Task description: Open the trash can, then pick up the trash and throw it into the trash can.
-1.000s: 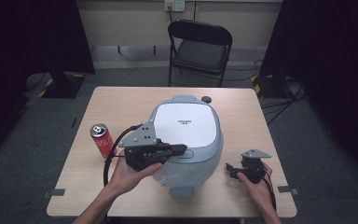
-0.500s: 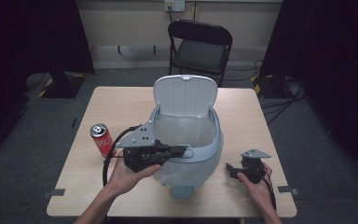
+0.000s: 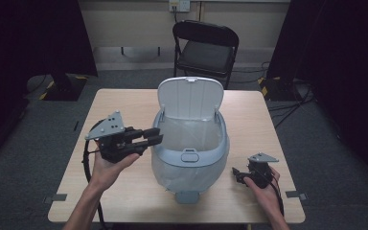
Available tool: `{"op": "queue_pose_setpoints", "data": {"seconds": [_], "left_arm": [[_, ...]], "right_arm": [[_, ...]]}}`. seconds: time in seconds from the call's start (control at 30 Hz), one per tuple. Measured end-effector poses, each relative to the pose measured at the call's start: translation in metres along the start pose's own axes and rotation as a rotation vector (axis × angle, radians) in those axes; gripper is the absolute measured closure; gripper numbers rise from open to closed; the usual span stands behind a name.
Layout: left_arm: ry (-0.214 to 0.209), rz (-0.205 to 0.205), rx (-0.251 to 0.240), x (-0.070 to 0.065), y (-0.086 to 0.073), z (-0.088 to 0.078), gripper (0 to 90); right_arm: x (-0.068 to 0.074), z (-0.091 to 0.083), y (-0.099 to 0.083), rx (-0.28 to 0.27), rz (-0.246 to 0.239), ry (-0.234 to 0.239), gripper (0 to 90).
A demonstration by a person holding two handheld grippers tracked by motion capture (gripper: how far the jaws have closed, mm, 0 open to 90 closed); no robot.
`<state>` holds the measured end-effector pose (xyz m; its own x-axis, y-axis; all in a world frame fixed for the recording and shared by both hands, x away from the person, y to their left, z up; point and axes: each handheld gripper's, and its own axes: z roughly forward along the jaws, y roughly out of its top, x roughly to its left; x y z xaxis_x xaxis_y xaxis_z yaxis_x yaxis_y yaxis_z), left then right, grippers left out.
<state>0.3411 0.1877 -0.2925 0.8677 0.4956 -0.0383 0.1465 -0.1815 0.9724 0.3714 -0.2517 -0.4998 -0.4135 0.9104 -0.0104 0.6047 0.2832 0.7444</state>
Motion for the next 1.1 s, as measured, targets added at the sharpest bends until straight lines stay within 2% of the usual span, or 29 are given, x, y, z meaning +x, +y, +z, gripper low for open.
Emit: {"op": "queue_pose_setpoints", "data": {"seconds": [0.07,0.13,0.2,0.33,0.43,0.53,0.6,0.67,0.77,0.93,1.1], "left_arm": [[0.006,-0.012,-0.015,0.007,-0.004,-0.007,68.9],[0.035,-0.024,-0.015,0.013,-0.008,-0.012,65.5],[0.071,-0.025,0.000,0.015,-0.013,-0.016,61.8],[0.114,-0.023,0.043,0.017,-0.030,-0.024,54.5],[0.162,-0.056,0.065,0.021,-0.051,-0.029,50.2],[0.187,-0.083,0.082,0.024,-0.068,-0.034,46.8],[0.185,-0.119,0.112,0.027,-0.079,-0.038,46.0],[0.212,-0.140,0.150,0.030,-0.090,-0.042,42.5],[0.237,-0.165,0.175,0.032,-0.102,-0.049,39.7],[0.277,-0.204,0.196,0.033,-0.124,-0.059,35.2],[0.291,-0.257,0.217,0.038,-0.147,-0.066,31.0]], "right_arm": [[0.000,0.000,0.000,0.000,0.001,-0.002,20.3],[0.000,0.000,0.000,0.000,0.002,-0.003,20.3],[0.000,0.000,0.000,0.000,0.002,-0.003,20.3],[0.000,0.000,0.000,-0.001,0.002,-0.002,20.3],[0.000,0.000,0.000,-0.001,0.001,-0.002,20.3],[0.000,0.000,0.000,-0.001,0.002,-0.001,20.3],[0.000,0.000,0.000,-0.001,0.002,0.001,20.1],[0.000,0.000,0.000,0.000,0.002,0.001,20.1],[0.000,0.000,0.000,0.000,0.001,0.004,20.0],[0.000,0.000,0.000,0.000,0.001,0.003,20.0],[0.000,0.000,0.000,0.000,0.003,0.004,20.0]]}}
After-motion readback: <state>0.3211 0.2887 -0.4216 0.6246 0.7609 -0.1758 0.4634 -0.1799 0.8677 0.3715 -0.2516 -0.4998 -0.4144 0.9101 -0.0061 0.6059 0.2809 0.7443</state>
